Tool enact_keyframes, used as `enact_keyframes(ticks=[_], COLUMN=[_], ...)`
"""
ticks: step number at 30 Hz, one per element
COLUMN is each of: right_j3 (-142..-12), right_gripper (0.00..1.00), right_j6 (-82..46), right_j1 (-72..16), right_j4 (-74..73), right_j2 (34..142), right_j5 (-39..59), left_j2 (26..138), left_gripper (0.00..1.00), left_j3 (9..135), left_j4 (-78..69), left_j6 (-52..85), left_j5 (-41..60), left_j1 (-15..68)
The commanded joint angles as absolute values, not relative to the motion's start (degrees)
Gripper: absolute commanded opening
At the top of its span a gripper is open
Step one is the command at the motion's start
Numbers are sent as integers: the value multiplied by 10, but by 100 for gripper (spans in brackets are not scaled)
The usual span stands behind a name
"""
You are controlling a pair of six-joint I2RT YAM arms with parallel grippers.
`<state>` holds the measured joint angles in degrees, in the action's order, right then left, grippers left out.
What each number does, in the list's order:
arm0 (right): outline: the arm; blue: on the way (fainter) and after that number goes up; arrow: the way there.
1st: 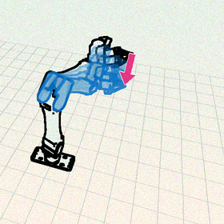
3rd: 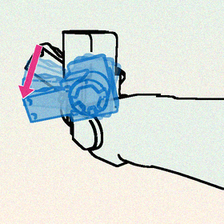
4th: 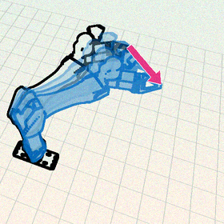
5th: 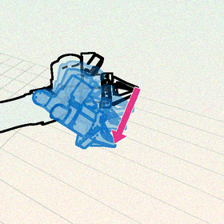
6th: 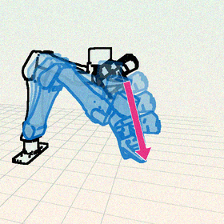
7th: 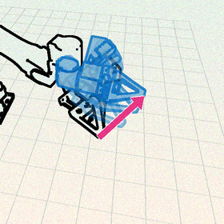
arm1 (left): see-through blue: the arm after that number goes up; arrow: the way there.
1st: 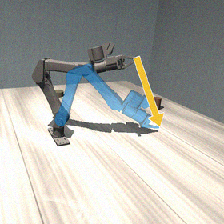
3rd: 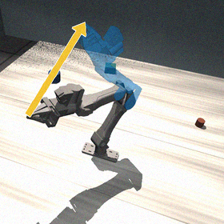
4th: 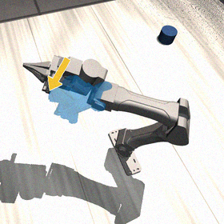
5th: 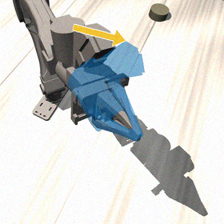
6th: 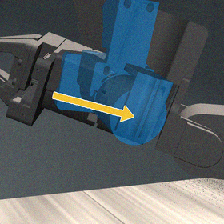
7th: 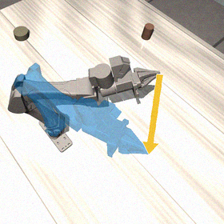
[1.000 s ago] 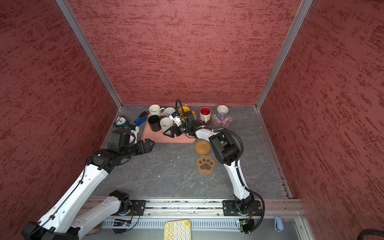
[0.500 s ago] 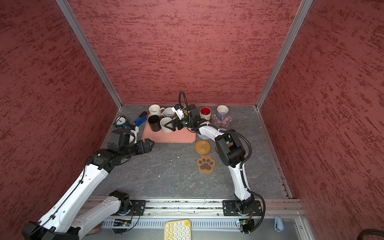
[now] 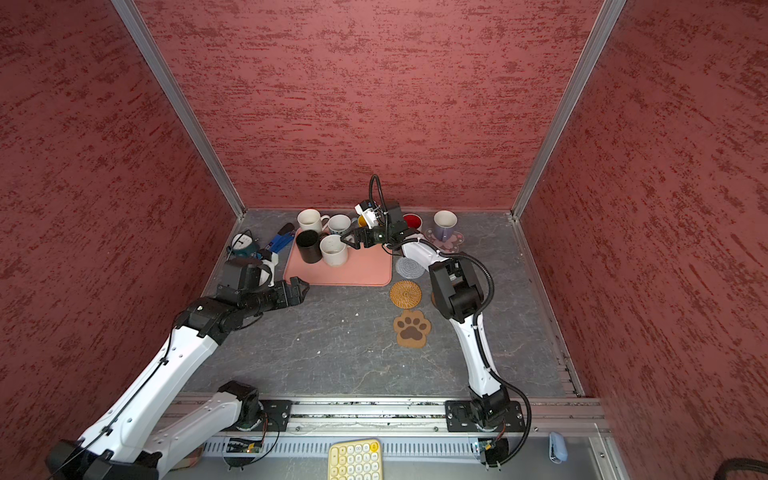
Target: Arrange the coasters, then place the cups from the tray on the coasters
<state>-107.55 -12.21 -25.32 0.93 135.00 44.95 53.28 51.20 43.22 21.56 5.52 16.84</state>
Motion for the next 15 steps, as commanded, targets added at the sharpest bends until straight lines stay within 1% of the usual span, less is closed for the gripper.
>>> enact_keyframes(ticks=[1,15], right_j3=[-1108,-1165], right_gripper=[93,93], right_j6=[-120,-142], right_j1=[-254,-254], right_j4=[16,5], right_j2=[1363,1418], right_j5=[466,511], left_j2=[541,549], left_gripper=[100,100], left_j3=[514,512], left_j4=[421,418], left_j6=[207,207], left_j5=[56,56], left_j1=[163,162])
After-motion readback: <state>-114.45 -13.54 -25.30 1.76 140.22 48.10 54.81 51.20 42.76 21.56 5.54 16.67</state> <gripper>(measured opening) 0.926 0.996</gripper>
